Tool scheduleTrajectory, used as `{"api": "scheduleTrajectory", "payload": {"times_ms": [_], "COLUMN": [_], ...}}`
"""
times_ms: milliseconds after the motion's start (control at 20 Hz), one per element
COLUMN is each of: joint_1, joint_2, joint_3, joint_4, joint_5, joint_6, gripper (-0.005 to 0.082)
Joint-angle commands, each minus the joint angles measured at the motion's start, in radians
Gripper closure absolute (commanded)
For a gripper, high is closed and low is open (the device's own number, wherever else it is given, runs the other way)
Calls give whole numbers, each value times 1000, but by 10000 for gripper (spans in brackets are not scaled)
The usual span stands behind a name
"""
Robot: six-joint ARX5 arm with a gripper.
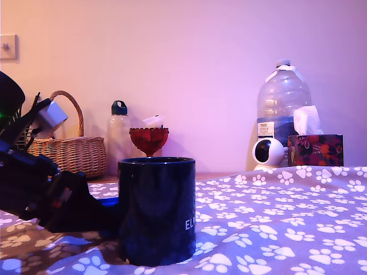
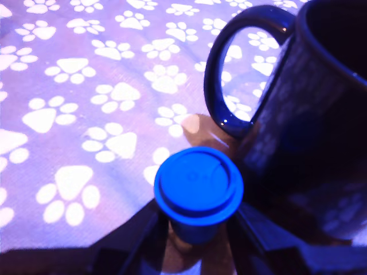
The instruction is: Pick the coffee capsule and then drop it inside the coffee cup in front of you
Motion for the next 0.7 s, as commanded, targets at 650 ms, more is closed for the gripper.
{"api": "scheduleTrajectory", "payload": {"times_ms": [650], "joint_1": [-2], "joint_2": [-498], "joint_3": [4], "joint_4": [-418], "joint_5": [8], "joint_6": [-7], "gripper": [615]}}
